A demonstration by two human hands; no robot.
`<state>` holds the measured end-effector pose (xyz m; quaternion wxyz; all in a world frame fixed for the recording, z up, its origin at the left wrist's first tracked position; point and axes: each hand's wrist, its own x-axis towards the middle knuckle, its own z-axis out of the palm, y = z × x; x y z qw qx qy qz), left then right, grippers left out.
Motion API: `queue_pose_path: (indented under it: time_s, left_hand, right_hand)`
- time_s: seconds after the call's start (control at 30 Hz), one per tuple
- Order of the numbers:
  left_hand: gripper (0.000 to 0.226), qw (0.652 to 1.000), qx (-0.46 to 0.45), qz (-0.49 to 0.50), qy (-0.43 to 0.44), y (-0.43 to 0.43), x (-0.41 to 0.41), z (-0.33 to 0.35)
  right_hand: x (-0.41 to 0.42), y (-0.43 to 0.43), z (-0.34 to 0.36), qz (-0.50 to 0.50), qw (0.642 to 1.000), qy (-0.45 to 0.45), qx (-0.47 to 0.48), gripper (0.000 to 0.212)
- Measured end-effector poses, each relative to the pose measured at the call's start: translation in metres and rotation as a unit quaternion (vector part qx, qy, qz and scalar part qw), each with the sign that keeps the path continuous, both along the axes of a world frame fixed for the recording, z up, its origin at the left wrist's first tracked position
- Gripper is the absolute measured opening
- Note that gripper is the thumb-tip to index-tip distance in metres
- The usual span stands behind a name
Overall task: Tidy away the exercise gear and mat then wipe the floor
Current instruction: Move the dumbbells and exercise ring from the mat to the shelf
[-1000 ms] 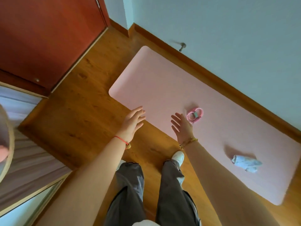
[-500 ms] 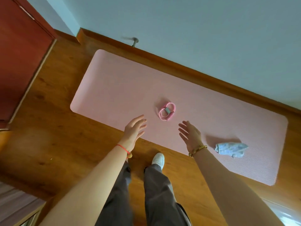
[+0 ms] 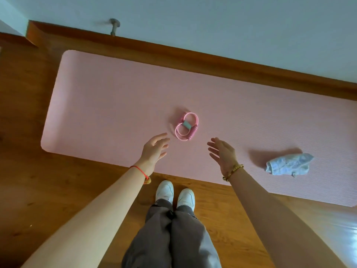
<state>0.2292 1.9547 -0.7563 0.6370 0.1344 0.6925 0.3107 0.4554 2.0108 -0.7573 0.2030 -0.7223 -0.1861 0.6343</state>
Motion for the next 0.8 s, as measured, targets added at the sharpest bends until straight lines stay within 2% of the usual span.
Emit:
queue_pose_path:
  time_s: [0.27,0.4,0.5,0.57,0.63,0.8]
  left_hand:
    - [0.041,0.994,-0.046,-0.073,0.061,0.044,-0.001,-0.136]
    - [0.050,0.988,-0.054,-0.120,0.086,0.066,-0.006,-0.205]
    - [0.064,0.983,-0.054,-0.144,0.104,0.077,-0.008,-0.253]
    - [0.058,0.983,-0.050,-0.137,0.114,0.082,-0.008,-0.284]
    - [0.047,0.984,-0.036,-0.121,0.124,0.086,-0.004,-0.306]
    - [0.050,0.976,0.016,-0.100,0.192,0.095,0.012,-0.329]
  right_hand:
    - [-0.009,0.038,-0.140,0.029,1.000,0.001,0.004,0.036]
    - [-0.025,0.057,-0.208,0.070,0.997,-0.009,0.006,0.045]
    - [-0.038,0.065,-0.258,0.117,0.992,-0.054,0.008,0.059]
    - [-0.045,0.067,-0.286,0.153,0.983,-0.101,0.019,0.065]
    - [-0.051,0.065,-0.308,0.173,0.971,-0.155,0.049,0.066]
    - [-0.065,0.067,-0.339,0.186,0.948,-0.239,0.102,0.060]
